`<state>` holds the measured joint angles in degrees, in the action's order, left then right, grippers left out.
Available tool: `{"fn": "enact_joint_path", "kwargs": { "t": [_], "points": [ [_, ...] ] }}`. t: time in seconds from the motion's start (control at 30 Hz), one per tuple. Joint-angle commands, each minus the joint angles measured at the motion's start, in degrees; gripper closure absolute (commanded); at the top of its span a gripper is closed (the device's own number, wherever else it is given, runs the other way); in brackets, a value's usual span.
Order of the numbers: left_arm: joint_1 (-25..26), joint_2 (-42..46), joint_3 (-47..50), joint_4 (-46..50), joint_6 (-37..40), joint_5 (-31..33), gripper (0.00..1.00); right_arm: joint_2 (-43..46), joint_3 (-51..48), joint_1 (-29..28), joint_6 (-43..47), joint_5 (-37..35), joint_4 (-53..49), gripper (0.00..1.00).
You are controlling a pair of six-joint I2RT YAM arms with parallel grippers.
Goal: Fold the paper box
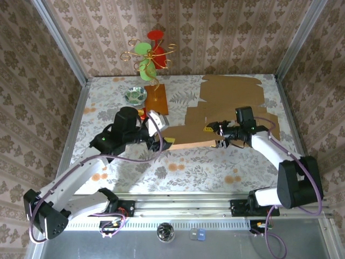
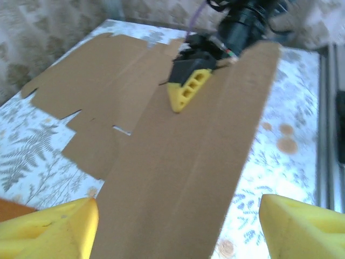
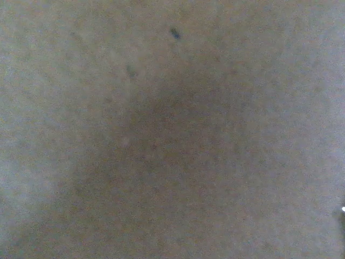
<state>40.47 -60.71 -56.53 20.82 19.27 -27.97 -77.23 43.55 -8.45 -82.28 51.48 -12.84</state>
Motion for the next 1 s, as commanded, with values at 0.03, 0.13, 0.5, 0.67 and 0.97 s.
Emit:
{"fn": "enact_joint_path", "kwargs": {
  "t": [0.03, 0.13, 0.5, 0.67, 0.97],
  "points": [
    [3.62, -2.94, -4.87, 16.58, 18.29, 4.53, 0.18, 3.29, -4.31, 0.31, -12.78, -0.74, -7.33, 0.58],
    [5.94, -4.76, -5.63, 18.37, 22.17, 7.35, 0.15, 4.85, -6.27, 0.27, -16.22, -1.16, -8.27, 0.58],
    [8.98, -11.47, -5.26, 15.57, 27.29, 16.34, 0.12, 8.02, -12.02, 0.45, -20.94, -0.42, -11.33, 0.57],
    [10.28, -13.49, -3.82, 14.35, 28.59, 15.66, 0.13, 7.97, -14.85, 0.76, -23.48, -0.16, -8.52, 0.57],
    [10.78, -15.68, -1.74, 10.18, 28.84, 16.71, 0.2, 5.64, -16.87, 1.31, -24.13, -0.3, -5.91, 0.51]
  ]
}}
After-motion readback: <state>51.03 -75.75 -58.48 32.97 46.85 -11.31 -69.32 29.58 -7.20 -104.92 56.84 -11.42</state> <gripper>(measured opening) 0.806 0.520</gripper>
